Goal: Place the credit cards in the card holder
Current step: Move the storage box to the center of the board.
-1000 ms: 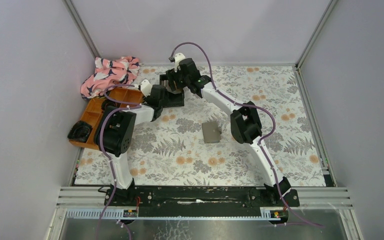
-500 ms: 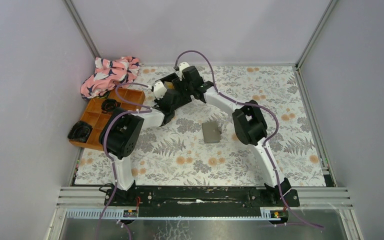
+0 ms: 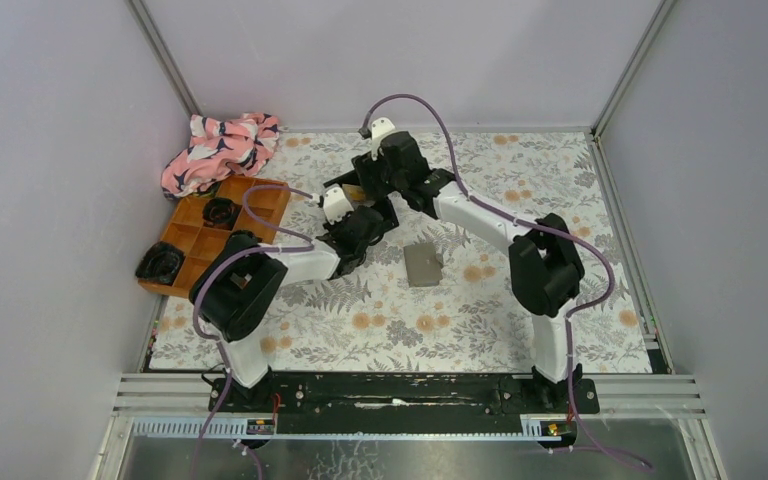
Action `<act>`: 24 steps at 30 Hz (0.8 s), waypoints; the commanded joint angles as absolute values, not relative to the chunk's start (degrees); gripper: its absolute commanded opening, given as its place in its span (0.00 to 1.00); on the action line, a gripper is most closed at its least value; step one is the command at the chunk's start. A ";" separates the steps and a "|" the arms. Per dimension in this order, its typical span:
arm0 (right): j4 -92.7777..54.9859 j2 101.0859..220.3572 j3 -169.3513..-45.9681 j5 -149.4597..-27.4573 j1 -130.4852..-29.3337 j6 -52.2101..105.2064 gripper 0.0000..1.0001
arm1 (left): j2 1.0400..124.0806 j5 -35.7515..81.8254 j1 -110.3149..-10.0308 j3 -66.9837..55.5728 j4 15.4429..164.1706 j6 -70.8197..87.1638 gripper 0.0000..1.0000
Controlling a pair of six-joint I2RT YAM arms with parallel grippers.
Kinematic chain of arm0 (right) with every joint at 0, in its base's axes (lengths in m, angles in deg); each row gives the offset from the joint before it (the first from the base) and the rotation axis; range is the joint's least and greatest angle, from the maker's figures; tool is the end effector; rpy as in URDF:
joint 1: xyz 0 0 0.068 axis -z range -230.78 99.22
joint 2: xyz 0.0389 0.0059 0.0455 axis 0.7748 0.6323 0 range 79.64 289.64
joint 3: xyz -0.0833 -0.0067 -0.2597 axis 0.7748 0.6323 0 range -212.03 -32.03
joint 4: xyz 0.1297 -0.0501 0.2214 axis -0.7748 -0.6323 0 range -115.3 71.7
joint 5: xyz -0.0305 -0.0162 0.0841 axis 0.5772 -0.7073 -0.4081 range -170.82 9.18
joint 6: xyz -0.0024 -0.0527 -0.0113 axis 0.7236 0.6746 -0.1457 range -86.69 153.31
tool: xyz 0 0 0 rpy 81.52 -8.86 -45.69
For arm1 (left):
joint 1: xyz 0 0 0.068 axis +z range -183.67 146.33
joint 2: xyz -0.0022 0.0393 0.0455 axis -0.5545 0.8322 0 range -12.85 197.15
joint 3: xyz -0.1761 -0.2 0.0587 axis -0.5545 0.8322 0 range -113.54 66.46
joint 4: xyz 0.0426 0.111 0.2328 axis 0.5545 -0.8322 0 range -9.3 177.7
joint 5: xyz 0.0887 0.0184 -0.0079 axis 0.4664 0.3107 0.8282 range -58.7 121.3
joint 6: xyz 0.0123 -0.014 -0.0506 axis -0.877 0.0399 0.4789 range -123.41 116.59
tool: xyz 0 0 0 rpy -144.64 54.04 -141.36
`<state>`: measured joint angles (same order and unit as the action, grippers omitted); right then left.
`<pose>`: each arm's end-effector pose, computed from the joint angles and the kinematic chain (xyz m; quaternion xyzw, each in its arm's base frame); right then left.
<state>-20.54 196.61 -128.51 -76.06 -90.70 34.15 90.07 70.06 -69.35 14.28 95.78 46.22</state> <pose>0.3786 0.3130 0.2769 -0.2681 0.7878 0.1526 0.5331 0.3016 -0.1891 0.1503 -0.2372 0.8414 -0.0331 0.4845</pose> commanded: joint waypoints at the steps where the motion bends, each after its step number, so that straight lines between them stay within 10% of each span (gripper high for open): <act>1: -17.87 189.87 -124.61 -73.41 -91.83 35.85 0.78 | 87.12 74.03 -72.33 17.80 90.66 51.48 0.28; 7: -16.94 185.51 -119.31 -75.55 -93.20 36.64 1.00 | 84.30 75.14 -75.66 20.08 87.75 54.38 0.31; 24: -12.30 183.00 -114.42 -84.90 -93.90 33.58 1.00 | 64.81 79.16 -78.51 25.28 85.30 52.73 0.77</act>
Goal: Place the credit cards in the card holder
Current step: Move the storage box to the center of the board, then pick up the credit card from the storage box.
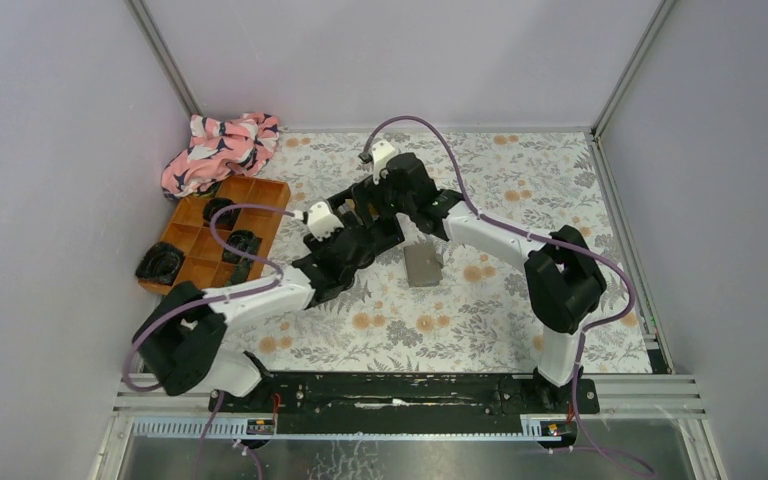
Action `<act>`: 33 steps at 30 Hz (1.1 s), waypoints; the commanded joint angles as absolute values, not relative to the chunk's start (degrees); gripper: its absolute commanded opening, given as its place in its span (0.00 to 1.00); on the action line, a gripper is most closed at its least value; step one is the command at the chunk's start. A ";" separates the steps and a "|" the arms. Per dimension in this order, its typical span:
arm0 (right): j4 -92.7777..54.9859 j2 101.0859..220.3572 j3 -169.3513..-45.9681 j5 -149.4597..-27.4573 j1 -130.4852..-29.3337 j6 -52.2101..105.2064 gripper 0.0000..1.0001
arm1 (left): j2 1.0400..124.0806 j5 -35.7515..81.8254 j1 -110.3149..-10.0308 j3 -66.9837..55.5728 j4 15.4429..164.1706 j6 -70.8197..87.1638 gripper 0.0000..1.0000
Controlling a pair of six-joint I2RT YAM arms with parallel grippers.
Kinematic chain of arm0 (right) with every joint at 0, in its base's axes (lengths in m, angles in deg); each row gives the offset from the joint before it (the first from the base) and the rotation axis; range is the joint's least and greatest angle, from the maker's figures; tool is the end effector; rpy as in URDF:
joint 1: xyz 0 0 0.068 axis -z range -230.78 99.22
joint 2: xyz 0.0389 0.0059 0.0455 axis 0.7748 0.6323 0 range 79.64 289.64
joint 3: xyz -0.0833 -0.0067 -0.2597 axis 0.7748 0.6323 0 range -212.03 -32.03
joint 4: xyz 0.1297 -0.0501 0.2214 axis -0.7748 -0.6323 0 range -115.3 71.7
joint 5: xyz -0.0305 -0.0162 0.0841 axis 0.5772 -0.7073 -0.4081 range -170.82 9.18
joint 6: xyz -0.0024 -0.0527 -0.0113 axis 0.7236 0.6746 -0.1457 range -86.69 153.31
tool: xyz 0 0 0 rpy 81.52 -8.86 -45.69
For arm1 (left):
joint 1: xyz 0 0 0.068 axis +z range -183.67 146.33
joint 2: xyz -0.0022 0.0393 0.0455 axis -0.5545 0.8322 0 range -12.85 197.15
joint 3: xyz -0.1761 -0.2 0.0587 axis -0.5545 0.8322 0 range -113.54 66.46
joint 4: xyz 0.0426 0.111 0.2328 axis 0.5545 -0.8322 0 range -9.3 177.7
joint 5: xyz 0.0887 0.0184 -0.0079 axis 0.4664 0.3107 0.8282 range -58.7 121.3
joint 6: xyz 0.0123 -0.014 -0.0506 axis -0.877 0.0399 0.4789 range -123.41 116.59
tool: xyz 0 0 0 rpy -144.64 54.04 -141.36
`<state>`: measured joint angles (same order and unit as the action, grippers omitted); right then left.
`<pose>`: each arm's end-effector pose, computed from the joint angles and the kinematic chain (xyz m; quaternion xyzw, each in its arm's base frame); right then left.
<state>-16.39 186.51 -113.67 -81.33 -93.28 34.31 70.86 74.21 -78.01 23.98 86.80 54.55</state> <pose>0.3275 0.3006 0.2726 -0.3118 0.7751 0.1983 0.5126 0.2237 -0.1846 0.1926 -0.2483 0.8270 -0.0843 0.4973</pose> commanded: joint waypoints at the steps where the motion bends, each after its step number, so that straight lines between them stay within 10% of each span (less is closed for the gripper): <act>1: -12.51 183.31 -114.65 -85.36 -94.01 33.62 1.00 | 62.99 79.78 -78.52 25.88 84.91 52.60 0.78; 33: -26.22 206.72 -139.89 -86.18 -93.64 28.49 0.74 | 46.02 78.46 -72.63 39.80 91.57 49.88 0.72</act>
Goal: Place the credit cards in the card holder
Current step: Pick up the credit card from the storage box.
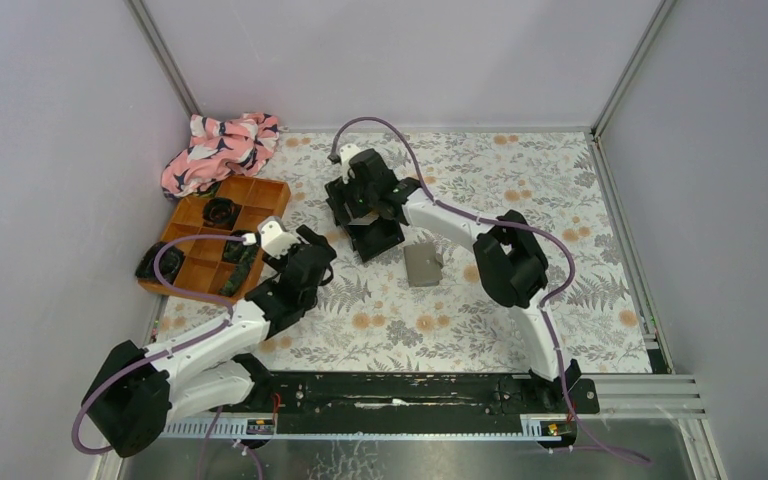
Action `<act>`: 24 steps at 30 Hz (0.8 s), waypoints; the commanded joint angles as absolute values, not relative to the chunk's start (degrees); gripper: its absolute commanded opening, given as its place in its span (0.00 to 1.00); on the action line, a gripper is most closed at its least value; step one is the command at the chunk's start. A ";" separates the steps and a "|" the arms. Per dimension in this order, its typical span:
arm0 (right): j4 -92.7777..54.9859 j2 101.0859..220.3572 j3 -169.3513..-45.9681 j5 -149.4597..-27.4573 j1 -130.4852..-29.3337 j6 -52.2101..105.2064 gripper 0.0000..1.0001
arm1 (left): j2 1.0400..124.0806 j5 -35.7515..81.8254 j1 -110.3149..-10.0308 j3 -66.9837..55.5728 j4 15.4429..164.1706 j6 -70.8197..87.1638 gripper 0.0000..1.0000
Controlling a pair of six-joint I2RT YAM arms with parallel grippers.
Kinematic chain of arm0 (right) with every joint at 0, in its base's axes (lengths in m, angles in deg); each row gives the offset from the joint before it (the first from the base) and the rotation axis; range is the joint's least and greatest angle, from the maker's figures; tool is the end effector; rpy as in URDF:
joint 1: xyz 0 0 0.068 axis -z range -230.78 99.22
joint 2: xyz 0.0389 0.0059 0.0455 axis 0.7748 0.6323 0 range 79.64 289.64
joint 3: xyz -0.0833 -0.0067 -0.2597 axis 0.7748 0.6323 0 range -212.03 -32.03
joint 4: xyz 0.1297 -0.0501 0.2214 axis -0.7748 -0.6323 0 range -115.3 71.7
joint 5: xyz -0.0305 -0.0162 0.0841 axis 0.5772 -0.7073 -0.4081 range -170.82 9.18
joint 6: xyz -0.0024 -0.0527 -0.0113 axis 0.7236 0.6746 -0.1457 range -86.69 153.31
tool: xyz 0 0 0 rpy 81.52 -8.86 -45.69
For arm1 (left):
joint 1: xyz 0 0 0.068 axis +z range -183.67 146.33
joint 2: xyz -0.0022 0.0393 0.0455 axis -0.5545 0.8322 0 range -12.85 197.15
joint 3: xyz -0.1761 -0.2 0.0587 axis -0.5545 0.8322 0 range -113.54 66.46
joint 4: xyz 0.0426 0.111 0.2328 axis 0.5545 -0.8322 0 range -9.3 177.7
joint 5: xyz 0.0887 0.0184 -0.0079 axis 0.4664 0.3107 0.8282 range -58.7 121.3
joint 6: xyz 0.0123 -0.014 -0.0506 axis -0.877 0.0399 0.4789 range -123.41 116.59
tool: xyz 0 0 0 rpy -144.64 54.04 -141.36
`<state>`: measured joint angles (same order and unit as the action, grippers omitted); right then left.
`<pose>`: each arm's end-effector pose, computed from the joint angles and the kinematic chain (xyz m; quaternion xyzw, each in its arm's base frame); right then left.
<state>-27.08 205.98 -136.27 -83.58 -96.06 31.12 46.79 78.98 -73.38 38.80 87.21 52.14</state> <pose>0.3647 0.3708 0.2333 -0.3303 0.8045 0.2177 0.4430 0.1774 -0.1131 0.2100 -0.3032 0.7673 -0.0864 0.5584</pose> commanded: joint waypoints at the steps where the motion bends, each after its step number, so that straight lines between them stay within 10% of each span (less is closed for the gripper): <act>1: -26.08 206.95 -140.08 -86.46 -93.25 28.26 0.73 | 46.00 78.13 -72.41 39.94 92.01 49.70 0.71; 24: -28.59 213.84 -146.02 -94.21 -89.37 25.91 0.68 | 52.22 75.79 -70.99 38.42 96.35 48.72 0.71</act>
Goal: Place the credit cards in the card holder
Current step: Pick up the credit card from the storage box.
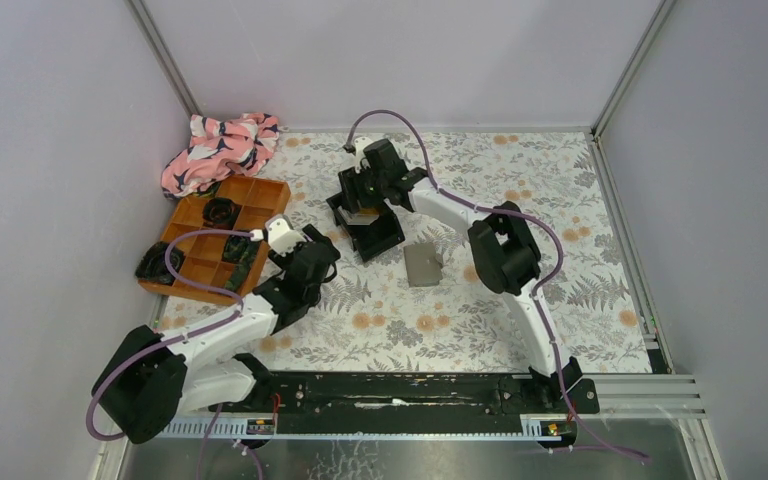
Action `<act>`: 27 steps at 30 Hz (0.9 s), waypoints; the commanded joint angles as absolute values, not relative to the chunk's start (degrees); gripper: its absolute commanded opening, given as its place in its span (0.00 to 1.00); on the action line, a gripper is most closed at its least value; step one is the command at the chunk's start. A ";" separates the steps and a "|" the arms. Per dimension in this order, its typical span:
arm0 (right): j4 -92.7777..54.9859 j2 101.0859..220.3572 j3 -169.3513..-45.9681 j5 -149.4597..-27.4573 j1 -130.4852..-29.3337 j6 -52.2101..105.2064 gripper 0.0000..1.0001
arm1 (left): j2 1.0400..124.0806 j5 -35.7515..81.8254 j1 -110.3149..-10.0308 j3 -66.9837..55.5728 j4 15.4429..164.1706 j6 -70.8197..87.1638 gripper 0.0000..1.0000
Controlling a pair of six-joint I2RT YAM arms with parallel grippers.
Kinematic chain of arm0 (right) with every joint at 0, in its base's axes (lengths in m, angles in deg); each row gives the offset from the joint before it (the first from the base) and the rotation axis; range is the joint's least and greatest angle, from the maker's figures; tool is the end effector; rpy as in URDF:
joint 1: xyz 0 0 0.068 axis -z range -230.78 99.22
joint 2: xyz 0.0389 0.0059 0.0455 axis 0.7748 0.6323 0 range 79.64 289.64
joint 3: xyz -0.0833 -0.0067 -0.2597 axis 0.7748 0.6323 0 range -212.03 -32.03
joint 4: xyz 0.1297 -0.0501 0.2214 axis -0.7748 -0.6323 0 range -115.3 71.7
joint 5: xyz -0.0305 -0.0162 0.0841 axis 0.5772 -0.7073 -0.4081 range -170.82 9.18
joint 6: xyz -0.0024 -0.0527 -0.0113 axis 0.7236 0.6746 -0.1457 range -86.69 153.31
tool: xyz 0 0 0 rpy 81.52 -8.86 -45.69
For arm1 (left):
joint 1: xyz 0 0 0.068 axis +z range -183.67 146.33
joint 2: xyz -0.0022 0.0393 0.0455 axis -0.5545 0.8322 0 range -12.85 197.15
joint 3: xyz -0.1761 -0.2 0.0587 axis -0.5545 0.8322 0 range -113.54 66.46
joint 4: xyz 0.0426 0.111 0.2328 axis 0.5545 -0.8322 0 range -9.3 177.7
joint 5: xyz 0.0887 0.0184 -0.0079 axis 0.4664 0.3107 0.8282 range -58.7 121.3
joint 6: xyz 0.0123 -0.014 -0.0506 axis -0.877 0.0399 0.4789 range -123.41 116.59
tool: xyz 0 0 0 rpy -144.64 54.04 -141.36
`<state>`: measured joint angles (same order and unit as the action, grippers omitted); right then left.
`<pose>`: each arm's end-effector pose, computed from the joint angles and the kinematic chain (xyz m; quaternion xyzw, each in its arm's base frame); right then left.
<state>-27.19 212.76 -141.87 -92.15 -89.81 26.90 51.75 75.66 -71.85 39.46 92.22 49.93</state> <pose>0.4162 0.3464 0.2065 -0.2904 0.8226 0.2656 0.4104 0.1889 -0.1168 0.1959 -0.2858 0.7832 -0.0846 0.5457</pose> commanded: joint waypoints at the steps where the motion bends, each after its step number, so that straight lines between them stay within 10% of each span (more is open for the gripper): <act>1: -29.11 214.19 -146.46 -94.29 -89.30 25.75 0.68 | 52.34 75.63 -70.84 38.43 96.47 48.64 0.71; 27: -34.80 211.54 -148.57 -94.18 -89.95 23.12 0.40 | 52.28 72.81 -69.97 37.67 96.05 49.24 0.71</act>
<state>-33.26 215.54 -146.94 -93.00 -89.57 23.79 52.50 72.73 -70.32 39.18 94.51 49.58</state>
